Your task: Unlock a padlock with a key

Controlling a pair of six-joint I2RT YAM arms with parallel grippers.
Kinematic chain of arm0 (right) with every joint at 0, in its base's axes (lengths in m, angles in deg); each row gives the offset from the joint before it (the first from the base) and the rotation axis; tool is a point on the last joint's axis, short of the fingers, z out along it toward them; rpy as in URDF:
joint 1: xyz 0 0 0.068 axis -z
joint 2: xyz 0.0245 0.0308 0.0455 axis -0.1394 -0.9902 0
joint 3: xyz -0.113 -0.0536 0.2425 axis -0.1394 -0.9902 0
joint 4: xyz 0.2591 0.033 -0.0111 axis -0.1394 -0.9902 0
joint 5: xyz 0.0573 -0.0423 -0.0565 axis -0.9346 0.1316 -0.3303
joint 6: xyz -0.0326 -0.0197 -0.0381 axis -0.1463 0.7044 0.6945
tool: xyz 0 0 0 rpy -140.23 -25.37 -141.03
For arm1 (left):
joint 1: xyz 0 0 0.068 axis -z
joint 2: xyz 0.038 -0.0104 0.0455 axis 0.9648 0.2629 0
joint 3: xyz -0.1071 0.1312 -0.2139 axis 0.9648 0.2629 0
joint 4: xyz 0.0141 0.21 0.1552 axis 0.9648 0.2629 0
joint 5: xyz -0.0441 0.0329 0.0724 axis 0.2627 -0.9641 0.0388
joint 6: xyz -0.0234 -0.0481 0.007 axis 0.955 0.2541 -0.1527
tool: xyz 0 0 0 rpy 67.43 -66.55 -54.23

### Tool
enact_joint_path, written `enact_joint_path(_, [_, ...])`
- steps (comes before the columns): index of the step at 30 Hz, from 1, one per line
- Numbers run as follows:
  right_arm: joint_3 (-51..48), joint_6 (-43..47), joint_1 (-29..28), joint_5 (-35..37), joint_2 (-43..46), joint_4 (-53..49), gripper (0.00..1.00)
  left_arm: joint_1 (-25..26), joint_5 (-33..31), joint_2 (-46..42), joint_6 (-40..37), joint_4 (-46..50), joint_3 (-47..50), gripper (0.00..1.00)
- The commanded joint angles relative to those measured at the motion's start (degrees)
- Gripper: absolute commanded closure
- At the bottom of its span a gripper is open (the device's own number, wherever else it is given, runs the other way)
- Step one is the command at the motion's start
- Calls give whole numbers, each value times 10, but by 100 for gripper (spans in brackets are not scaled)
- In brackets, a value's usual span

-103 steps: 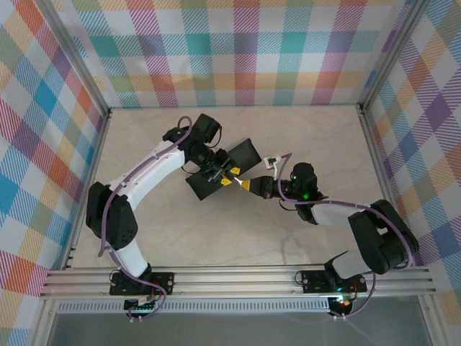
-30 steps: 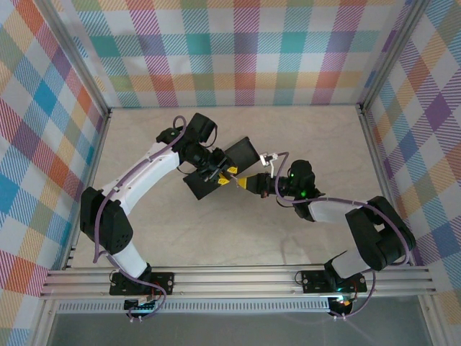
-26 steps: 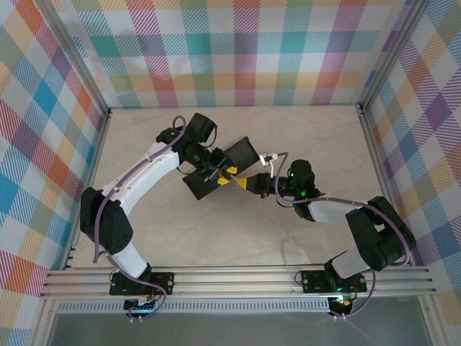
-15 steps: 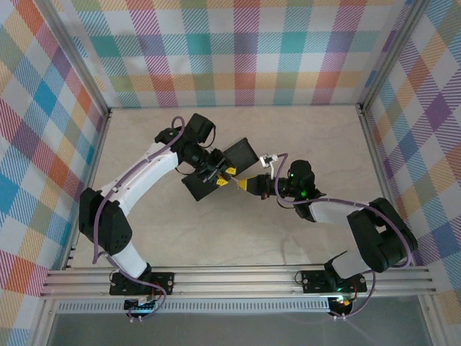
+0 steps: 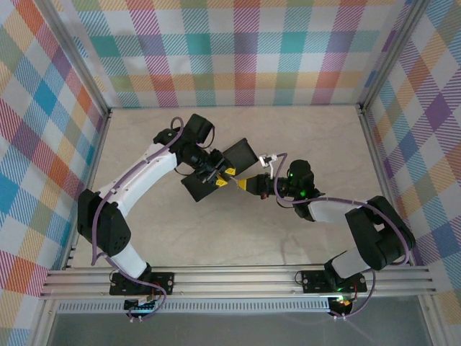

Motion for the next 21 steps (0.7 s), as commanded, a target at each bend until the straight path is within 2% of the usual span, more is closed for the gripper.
enact_joint_path(1, [21,3,-8,-11,-7,21,98,-5,17,-36,-6,-28,-3,100])
enact_joint_path(12, [28,4,-16,-8,-14,22,98,-5,17,-39,-4,-32,0,100])
enact_joint_path(21, [28,-31,-17,-18,-28,80,98,-5,20,-43,-3,-38,9,100])
